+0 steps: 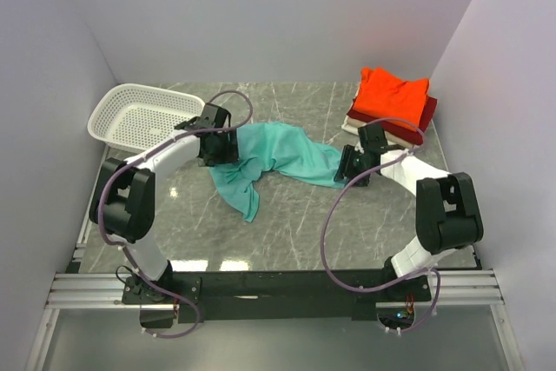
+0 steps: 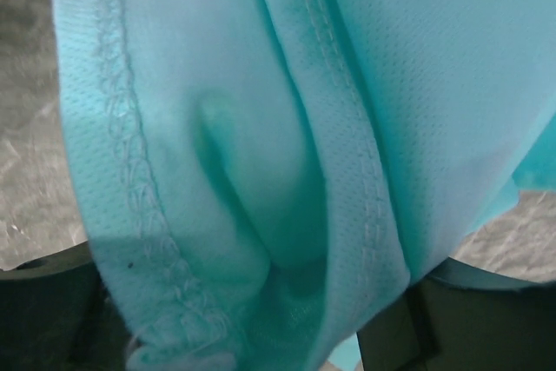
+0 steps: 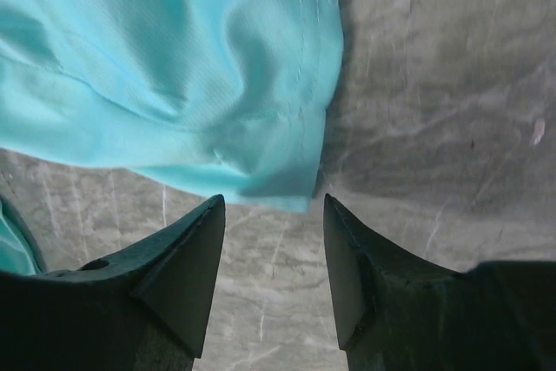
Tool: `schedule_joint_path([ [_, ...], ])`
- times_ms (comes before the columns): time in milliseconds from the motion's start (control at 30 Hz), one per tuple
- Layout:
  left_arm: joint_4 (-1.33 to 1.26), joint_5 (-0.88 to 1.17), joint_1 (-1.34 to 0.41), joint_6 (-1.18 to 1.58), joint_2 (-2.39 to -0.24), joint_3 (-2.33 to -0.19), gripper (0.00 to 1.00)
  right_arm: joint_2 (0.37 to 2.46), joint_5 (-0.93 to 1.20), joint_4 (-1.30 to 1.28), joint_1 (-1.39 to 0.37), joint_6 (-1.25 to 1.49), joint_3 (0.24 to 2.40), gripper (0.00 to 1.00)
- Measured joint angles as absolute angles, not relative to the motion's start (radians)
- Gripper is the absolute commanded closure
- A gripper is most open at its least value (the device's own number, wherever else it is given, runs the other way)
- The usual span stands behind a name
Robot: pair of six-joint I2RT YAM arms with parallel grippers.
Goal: Fold and stack the t-shirts
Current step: Flatten the tshirt out
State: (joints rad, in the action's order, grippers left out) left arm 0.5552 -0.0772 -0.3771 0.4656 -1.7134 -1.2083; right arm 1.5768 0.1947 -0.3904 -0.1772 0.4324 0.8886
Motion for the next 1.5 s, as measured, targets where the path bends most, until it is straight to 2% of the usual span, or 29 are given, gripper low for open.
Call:
schedule_joint_path([
  [133, 0.554, -0.077, -0.365, 0.463, -1.731, -1.23, 0.31, 1.625, 0.189, -0.383, -0.177, 0.421, 0.927, 0.51],
  [467, 0.553, -0.075, -0.352, 0.449, -1.752, -1.231, 0.4, 1.662, 0.172, -0.382, -0.177, 0.406, 0.932, 0.55],
  [567, 0.544, -0.067, -0.345, 0.444, -1.764, -1.231, 0.51, 1.674, 0.173, -0.381, -0.177, 0.4, 0.94, 0.64],
  [600, 0.542, -0.064, -0.342, 0.442, -1.766, -1.231, 0.6, 1.681, 0.174, -0.381, -0.177, 0.401, 0.945, 0.67],
  [667, 0.537, -0.051, -0.336, 0.44, -1.771, -1.231, 0.75, 1.688, 0.175, -0.378, -0.177, 0.397, 0.951, 0.88],
  [700, 0.535, -0.046, -0.332, 0.439, -1.772, -1.231, 0.87, 1.691, 0.183, -0.377, -0.177, 0.393, 0.952, 0.99],
  [800, 0.522, -0.015, -0.319, 0.442, -1.772, -1.231, 1.0, 1.693, 0.207, -0.385, -0.177, 0.391, 0.959, 1.0],
  [967, 0.519, 0.025, -0.302, 0.455, -1.744, -1.241, 1.0, 1.66, 0.228, -0.446, -0.172, 0.392, 1.015, 1.0],
  [1100, 0.532, 0.04, -0.293, 0.468, -1.684, -1.308, 1.0, 1.538, 0.231, -0.528, -0.15, 0.397, 1.086, 1.0],
  [1333, 0.509, 0.059, -0.281, 0.523, -1.46, -1.395, 1.0, 1.282, 0.197, -0.627, -0.081, 0.415, 1.308, 1.0],
  [1500, 0.485, 0.082, -0.26, 0.563, -1.321, -1.407, 1.0, 1.159, 0.138, -0.684, -0.082, 0.421, 1.386, 1.0],
])
